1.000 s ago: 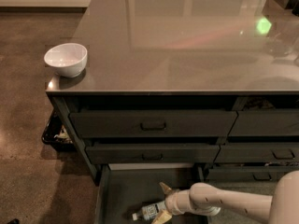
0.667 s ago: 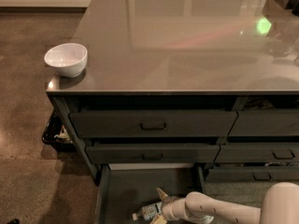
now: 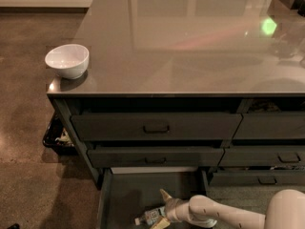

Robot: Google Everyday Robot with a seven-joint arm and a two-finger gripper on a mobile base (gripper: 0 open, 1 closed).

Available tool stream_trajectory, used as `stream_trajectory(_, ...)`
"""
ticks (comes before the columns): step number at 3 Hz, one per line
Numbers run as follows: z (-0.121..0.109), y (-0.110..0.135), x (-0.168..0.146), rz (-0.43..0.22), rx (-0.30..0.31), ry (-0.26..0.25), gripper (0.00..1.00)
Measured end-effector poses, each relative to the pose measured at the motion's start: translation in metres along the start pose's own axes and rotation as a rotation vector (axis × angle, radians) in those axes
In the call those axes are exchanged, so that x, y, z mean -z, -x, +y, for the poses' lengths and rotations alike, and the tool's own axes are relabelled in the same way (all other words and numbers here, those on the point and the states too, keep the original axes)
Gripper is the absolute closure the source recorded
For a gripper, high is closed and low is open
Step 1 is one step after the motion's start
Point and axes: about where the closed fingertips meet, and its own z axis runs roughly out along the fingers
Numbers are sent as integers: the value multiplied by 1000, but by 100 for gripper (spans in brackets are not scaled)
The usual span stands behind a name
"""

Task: Pick blue plastic bottle from bottom drawer and place on counter

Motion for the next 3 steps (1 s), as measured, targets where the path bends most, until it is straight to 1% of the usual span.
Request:
stream_trajectory(1,-19,-7,-3,9,18,-24,0)
stream_trajectory(2,-26,-22,-3,37,11,-28,0)
stream_trajectory(3,-24,-48,-3,68,-31,-17,0)
